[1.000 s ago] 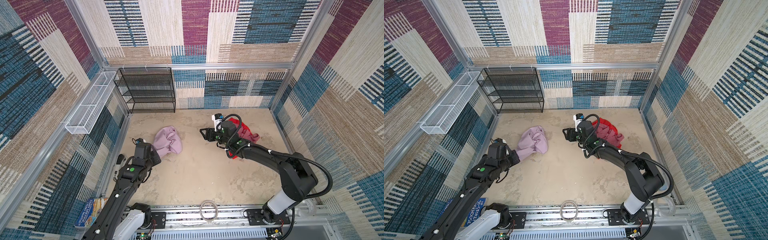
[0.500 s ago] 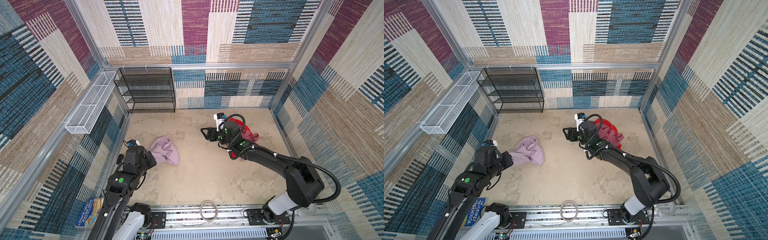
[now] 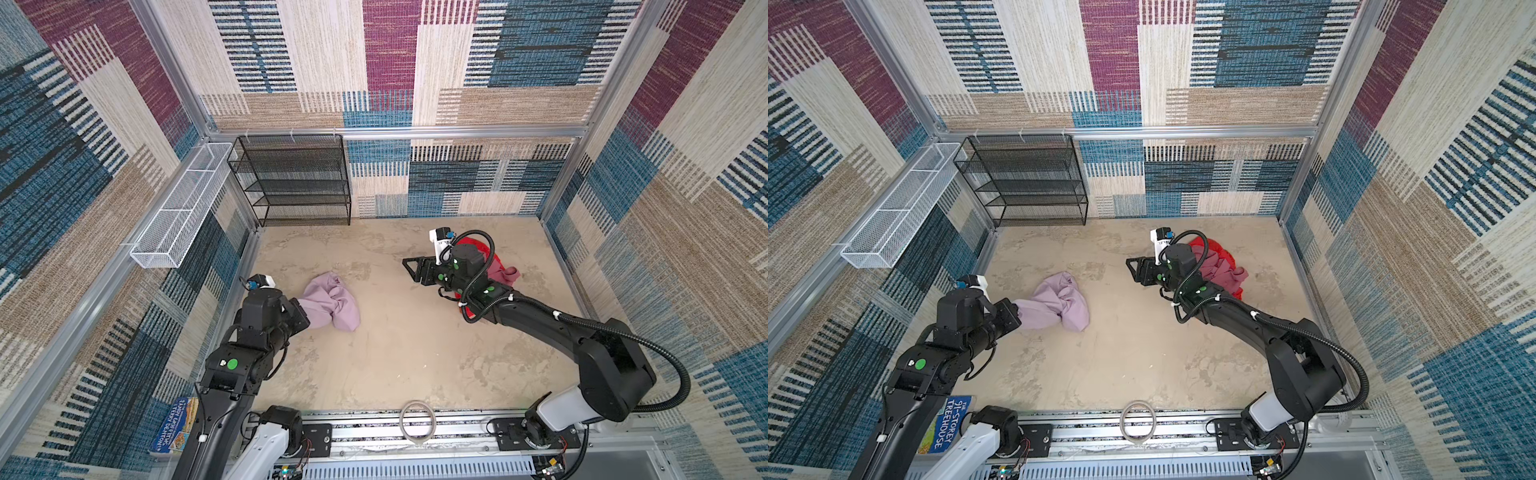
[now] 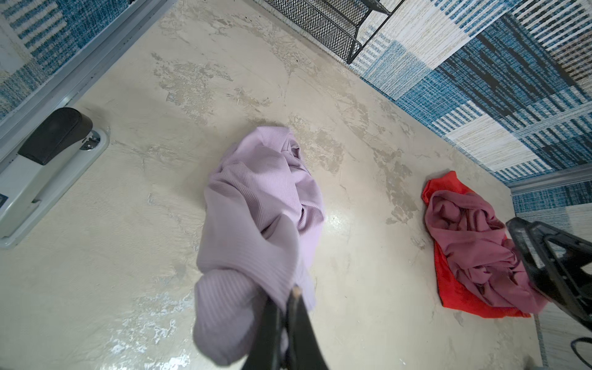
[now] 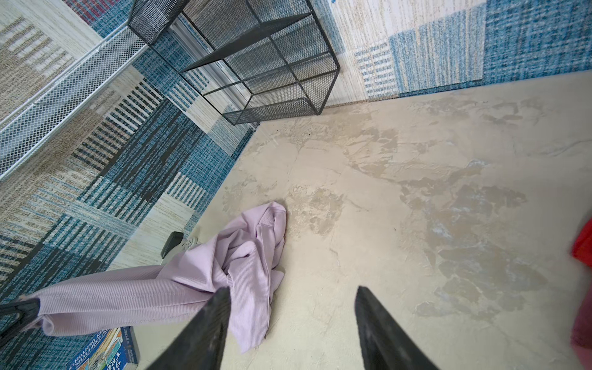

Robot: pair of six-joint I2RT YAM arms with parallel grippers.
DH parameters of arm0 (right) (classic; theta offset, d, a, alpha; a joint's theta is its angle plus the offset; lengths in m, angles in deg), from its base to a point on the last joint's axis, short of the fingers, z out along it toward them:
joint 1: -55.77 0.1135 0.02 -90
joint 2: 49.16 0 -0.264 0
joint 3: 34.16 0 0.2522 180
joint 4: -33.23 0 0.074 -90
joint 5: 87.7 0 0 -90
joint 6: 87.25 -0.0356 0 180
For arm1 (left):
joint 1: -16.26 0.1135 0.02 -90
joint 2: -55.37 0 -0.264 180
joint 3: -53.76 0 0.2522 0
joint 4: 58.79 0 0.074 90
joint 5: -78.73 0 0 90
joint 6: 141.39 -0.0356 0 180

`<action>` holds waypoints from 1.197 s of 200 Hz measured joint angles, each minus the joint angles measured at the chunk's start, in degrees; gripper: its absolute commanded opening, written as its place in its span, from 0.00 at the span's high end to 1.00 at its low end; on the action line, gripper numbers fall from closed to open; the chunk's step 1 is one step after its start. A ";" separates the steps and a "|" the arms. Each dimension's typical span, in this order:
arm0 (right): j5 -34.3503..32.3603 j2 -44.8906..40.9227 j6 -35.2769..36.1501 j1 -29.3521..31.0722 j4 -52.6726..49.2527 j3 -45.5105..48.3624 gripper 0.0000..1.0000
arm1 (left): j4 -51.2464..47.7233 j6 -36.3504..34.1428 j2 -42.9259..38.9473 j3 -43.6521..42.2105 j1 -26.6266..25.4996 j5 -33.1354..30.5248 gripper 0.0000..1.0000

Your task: Pick out a specific cloth from the pile

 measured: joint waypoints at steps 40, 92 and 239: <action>0.81 -0.48 -0.20 0.00 0.68 0.52 0.35 | 1.11 -0.76 6.47 2.01 0.00 -0.22 1.00; 0.76 -0.74 -0.66 0.00 1.25 1.14 0.34 | 8.28 -2.40 16.39 3.67 0.00 1.18 1.00; 0.15 0.70 0.00 -1.20 1.51 1.07 0.34 | 29.97 -3.65 47.30 12.98 0.09 4.28 1.00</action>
